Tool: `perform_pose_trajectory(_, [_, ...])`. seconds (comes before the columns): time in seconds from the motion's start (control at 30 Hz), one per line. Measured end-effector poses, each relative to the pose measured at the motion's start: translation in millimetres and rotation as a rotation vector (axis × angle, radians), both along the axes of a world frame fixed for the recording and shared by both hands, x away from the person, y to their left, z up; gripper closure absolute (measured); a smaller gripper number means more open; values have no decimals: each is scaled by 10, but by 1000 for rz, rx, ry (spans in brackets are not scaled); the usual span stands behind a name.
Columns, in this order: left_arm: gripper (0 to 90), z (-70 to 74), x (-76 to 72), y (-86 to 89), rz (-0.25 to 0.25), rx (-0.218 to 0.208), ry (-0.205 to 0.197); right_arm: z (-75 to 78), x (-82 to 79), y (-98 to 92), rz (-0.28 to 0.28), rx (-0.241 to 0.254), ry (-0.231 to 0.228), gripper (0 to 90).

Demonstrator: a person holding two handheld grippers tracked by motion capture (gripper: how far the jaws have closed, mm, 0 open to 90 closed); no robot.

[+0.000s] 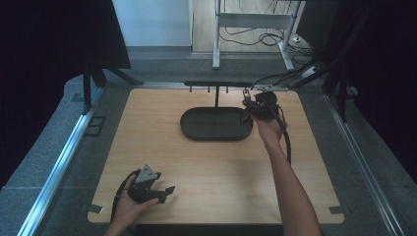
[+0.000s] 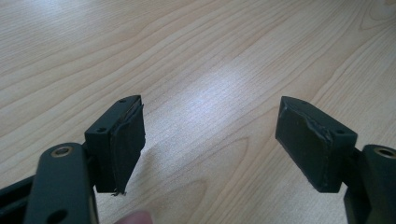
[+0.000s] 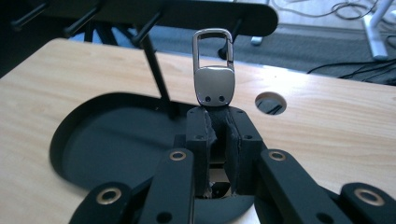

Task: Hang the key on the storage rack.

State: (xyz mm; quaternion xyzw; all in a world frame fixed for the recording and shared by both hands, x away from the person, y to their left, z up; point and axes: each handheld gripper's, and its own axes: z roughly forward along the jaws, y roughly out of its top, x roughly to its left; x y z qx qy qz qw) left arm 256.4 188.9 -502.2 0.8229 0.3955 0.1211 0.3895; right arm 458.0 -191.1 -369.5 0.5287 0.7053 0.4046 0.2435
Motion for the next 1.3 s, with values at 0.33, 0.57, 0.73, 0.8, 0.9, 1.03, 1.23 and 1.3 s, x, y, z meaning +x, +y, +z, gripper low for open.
perform_pose_trajectory(0.33, [246, 0, -2, -3, -2, -1, 1, -120, 133, 11, -33, 0, 8, 805])
perform_pose_trajectory(0.57, [246, 8, -2, 11, 1, -3, -3, -252, 234, 69, -44, 6, 22, 805])
perform_pose_trajectory(0.73, [247, 8, 2, 23, 3, -5, -3, -304, 266, 87, -46, 21, 17, 804])
perform_pose_trajectory(0.8, [246, 7, 2, 20, 2, -4, -3, -317, 274, 87, -39, 15, 21, 799])
perform_pose_trajectory(0.9, [247, 8, 2, 19, 2, -2, -5, -322, 273, 89, -37, 2, 13, 792])
perform_pose_trajectory(1.03, [247, 7, 3, 21, 5, -4, -5, -309, 258, 85, -27, 40, 6, 687])
perform_pose_trajectory(1.23, [247, -2, 2, 11, 3, 1, -2, -261, 200, 132, -18, -5, -7, 583])
perform_pose_trajectory(1.3, [247, 1, -3, 3, 0, 1, -4, -267, 174, 123, -10, 8, 4, 524])
